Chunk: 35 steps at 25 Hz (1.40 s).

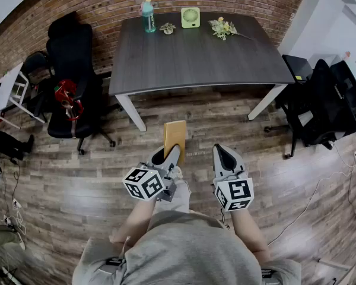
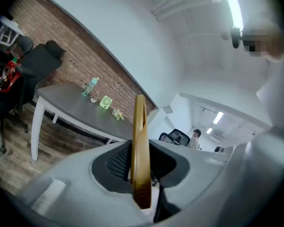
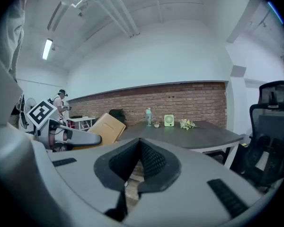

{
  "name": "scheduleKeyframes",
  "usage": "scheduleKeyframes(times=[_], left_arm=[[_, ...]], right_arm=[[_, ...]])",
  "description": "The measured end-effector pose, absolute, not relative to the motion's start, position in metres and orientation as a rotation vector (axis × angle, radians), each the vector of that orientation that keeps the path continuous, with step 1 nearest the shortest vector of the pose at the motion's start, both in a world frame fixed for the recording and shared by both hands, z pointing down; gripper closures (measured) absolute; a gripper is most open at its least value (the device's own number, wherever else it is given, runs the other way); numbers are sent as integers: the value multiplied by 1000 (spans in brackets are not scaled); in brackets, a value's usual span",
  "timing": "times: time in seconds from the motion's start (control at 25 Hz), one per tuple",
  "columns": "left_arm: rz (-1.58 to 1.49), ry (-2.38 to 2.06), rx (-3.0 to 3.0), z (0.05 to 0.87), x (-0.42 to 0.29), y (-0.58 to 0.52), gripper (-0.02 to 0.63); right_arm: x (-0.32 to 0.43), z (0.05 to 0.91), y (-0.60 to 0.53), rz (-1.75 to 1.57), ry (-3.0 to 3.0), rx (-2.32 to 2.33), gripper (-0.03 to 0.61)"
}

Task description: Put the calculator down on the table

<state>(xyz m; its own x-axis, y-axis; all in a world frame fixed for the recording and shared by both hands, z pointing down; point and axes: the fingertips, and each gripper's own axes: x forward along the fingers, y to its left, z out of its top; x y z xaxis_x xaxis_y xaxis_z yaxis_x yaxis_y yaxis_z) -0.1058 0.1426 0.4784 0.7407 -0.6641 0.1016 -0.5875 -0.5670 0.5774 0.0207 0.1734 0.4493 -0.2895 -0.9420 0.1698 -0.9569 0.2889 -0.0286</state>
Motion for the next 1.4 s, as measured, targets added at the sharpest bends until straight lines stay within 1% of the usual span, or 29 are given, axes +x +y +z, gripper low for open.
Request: scheduleKeyframes(times=[0.2, 0.44, 0.8, 1.4], left_arm=[[-189, -929, 2343, 471, -105, 236, 525], [-173, -965, 2391, 460, -121, 289, 525], [-192, -985, 2410, 453, -133, 306, 525], [-217, -967, 2403, 451, -110, 314, 525]], right_arm=[[22, 451, 262, 202, -2423, 1821, 578], [17, 456, 317, 226, -2420, 1831, 578], [2, 451, 329, 205, -2452, 1792, 578], [17, 455, 343, 226, -2468, 1760, 577]])
